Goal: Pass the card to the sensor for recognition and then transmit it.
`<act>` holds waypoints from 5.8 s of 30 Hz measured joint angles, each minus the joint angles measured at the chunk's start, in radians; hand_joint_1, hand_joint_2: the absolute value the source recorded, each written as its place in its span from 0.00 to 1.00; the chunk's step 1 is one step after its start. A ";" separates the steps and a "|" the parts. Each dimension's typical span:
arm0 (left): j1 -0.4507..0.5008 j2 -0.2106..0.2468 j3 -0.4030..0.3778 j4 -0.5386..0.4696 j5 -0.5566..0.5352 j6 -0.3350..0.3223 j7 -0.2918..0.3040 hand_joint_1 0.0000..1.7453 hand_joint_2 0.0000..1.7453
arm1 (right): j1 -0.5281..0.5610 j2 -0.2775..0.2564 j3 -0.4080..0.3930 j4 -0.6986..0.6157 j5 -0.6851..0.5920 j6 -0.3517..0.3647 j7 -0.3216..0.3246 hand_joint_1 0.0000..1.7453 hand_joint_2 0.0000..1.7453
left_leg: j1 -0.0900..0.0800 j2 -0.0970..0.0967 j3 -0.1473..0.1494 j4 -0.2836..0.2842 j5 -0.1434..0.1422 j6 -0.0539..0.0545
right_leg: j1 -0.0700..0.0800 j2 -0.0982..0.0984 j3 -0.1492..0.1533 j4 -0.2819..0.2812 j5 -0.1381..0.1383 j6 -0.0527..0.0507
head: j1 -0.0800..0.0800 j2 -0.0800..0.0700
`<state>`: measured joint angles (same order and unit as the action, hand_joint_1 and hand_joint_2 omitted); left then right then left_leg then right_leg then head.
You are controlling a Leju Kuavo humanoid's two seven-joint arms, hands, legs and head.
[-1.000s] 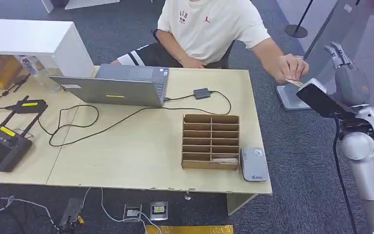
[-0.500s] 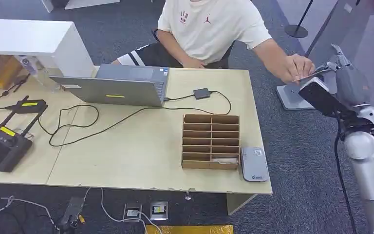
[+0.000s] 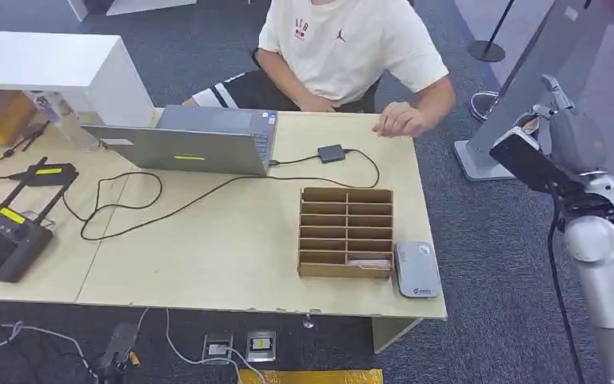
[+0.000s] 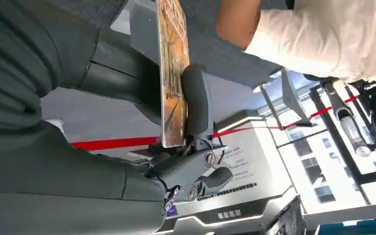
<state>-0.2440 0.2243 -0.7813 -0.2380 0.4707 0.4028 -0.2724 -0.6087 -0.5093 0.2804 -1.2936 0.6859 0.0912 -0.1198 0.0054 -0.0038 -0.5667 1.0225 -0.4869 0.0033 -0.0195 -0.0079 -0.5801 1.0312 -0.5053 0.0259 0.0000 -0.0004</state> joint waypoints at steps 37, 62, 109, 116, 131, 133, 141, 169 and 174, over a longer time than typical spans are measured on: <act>-0.003 0.004 0.001 -0.033 -0.060 -0.028 0.053 0.00 0.00 | 0.302 0.072 0.199 -0.017 -0.051 -0.055 0.162 1.00 1.00 | 0.001 0.000 0.000 0.000 0.000 0.000 | 0.001 0.000 0.000 0.000 0.000 0.000 | 0.000 0.000; 0.001 0.006 0.003 -0.034 -0.074 -0.026 0.056 0.00 0.00 | 0.318 0.063 0.278 0.021 -0.123 -0.089 0.167 1.00 1.00 | 0.001 0.000 0.000 0.000 0.000 0.000 | 0.001 0.000 0.000 0.000 0.000 0.000 | 0.000 0.000; 0.014 -0.007 0.018 -0.039 -0.113 -0.006 -0.008 0.00 0.00 | 0.216 0.000 0.254 -0.040 -0.077 -0.019 0.106 1.00 1.00 | 0.001 0.002 0.001 0.000 0.000 0.000 | 0.001 0.003 0.000 0.000 0.001 0.000 | 0.001 0.000; 0.005 -0.013 0.026 -0.039 -0.125 -0.007 -0.011 0.00 0.00 | 0.036 0.008 0.185 -0.029 0.013 0.029 0.031 1.00 1.00 | 0.001 0.002 0.000 0.000 0.001 -0.001 | 0.001 0.003 0.000 0.001 0.001 0.000 | -0.001 0.000; -0.021 -0.010 0.026 -0.042 -0.145 -0.044 0.071 0.00 0.00 | -0.261 0.082 0.170 0.215 0.116 0.013 -0.085 1.00 1.00 | 0.001 0.001 -0.001 0.000 0.001 -0.001 | 0.001 0.001 0.000 0.001 0.001 0.000 | 0.000 0.000; -0.025 -0.006 0.026 -0.045 -0.145 -0.043 0.075 0.00 0.00 | -0.280 0.097 0.177 0.262 0.124 0.002 -0.096 1.00 1.00 | 0.001 0.001 0.000 0.000 0.001 -0.001 | 0.001 0.002 0.000 0.001 0.001 0.000 | 0.000 0.000; -0.024 -0.002 0.027 -0.045 -0.147 -0.042 0.077 0.00 0.00 | -0.316 0.129 0.201 0.399 0.110 -0.016 -0.109 0.95 1.00 | 0.001 0.000 -0.001 0.000 0.001 -0.001 | 0.001 0.000 0.000 0.001 0.001 0.000 | 0.000 0.000; -0.003 0.013 0.066 -0.037 -0.113 -0.032 0.041 0.00 0.00 | -0.193 0.155 0.103 0.100 -0.700 0.088 0.149 0.00 1.00 | 0.002 0.000 0.000 0.000 0.001 -0.002 | 0.002 0.000 0.000 0.000 0.001 -0.001 | 0.000 0.000; 0.015 0.014 0.068 -0.036 -0.116 -0.019 0.031 0.00 0.00 | -0.040 0.145 0.068 -0.112 -0.753 0.104 0.230 0.00 1.00 | 0.002 0.000 0.000 0.000 0.001 -0.002 | 0.002 0.002 -0.001 0.000 0.001 -0.001 | 0.000 0.000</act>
<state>-0.2294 0.2380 -0.7130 -0.2739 0.3552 0.3837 -0.2411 -0.6483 -0.3647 0.3483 -1.4060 -0.0672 0.1956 0.1106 0.0074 -0.0033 -0.5665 1.0225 -0.4863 0.0013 -0.0176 -0.0060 -0.5806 1.0313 -0.5047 0.0253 0.0000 -0.0004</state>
